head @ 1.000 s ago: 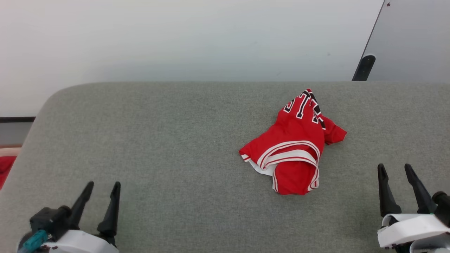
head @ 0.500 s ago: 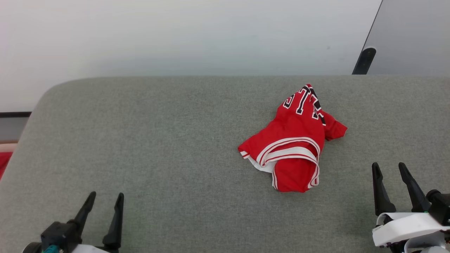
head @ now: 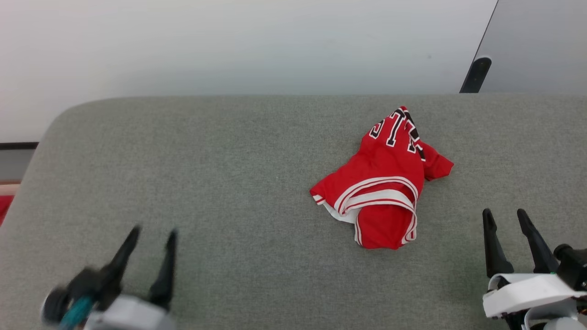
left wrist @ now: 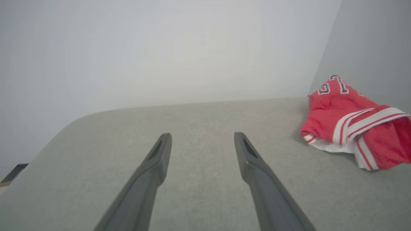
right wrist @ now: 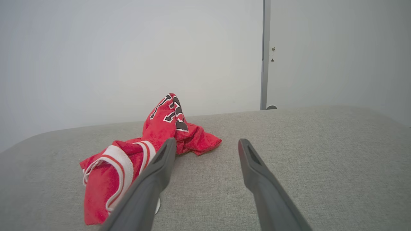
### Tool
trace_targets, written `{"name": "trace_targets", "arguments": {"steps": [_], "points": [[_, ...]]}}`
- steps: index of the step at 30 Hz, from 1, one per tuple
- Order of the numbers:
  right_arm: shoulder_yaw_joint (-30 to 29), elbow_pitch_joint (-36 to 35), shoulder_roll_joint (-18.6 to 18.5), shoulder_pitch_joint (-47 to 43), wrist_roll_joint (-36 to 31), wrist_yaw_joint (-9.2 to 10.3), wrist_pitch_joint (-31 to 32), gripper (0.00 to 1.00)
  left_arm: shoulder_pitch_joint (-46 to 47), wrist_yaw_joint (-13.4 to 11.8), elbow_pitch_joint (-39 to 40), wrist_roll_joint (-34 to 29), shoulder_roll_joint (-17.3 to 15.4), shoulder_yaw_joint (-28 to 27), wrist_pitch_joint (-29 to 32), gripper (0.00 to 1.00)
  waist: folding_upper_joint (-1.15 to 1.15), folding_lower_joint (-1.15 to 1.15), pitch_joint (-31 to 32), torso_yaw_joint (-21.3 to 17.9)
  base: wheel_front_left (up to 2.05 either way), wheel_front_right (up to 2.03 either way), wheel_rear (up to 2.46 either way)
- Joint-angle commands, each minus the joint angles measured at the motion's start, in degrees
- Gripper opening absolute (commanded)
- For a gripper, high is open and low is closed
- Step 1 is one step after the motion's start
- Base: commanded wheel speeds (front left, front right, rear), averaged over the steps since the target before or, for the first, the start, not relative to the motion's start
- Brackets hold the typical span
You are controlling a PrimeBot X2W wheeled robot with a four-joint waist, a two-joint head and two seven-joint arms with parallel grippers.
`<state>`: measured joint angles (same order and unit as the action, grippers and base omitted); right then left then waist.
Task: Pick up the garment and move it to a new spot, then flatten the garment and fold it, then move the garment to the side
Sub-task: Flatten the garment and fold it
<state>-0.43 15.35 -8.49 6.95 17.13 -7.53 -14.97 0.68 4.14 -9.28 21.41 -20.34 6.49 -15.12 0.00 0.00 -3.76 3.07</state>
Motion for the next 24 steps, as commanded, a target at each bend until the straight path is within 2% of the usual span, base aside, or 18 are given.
{"name": "trace_targets", "arguments": {"steps": [1,3,5,8,10,11,15,18,22,24], "points": [[-0.42,-0.24,0.21,1.04,0.56,0.07,-0.28,1.0,4.66,1.24,1.11,-1.2,0.18,2.21,0.03,1.0,0.0,0.0,-0.51,-0.03,0.0,0.0,0.0],[-0.44,-0.23,0.27,1.11,0.52,0.08,-0.28,1.0,6.85,1.63,1.39,-1.57,0.13,3.38,0.41,1.0,0.0,0.0,-0.8,-0.13,0.0,0.0,0.0],[0.59,-0.38,0.76,3.0,0.57,0.07,-0.28,1.0,15.7,2.85,2.03,-1.55,0.39,8.15,3.23,1.0,0.0,0.0,-2.46,-1.41,0.0,0.0,0.0],[1.09,-0.59,1.11,4.44,1.07,0.08,-0.27,1.0,26.01,3.38,0.4,-0.28,0.58,15.89,11.09,1.0,0.0,0.0,-4.86,-3.13,0.0,0.0,0.0],[1.49,-0.52,1.62,5.58,1.24,0.08,-0.27,1.0,33.09,3.39,-0.6,2.06,0.44,23.86,16.75,1.0,0.0,0.0,-6.6,-4.52,0.0,0.0,0.0],[1.49,-0.52,1.62,5.58,1.24,0.08,-0.27,1.0,33.09,3.39,-0.6,2.06,0.44,23.86,16.75,1.0,0.0,0.0,-6.6,-4.52,0.0,0.0,0.0],[1.19,-0.46,2.43,7.07,1.7,0.08,-0.28,1.0,45.75,3.36,-4.4,10.26,-0.38,40.68,27.62,1.0,0.0,0.0,-9.66,-7.44,0.0,0.0,0.0],[0.63,-0.42,2.84,8.09,1.97,0.08,-0.28,1.0,53.4,3.33,-7.0,15.88,-1.24,51.33,32.85,1.0,0.0,0.0,-11.29,-9.76,0.0,0.0,0.0],[-0.16,-0.44,3.38,8.56,2.4,0.07,-0.28,1.0,59.35,3.31,-10.08,23.83,-1.94,61.59,36.72,1.0,0.0,0.0,-12.6,-12.64,0.0,0.0,0.0],[-0.22,-0.64,3.82,9.11,2.59,0.07,-0.28,1.0,61.88,3.31,-11.31,26.1,-2.77,64.39,37.59,1.0,0.0,0.0,-13.35,-14.0,0.0,0.0,0.0]]}}
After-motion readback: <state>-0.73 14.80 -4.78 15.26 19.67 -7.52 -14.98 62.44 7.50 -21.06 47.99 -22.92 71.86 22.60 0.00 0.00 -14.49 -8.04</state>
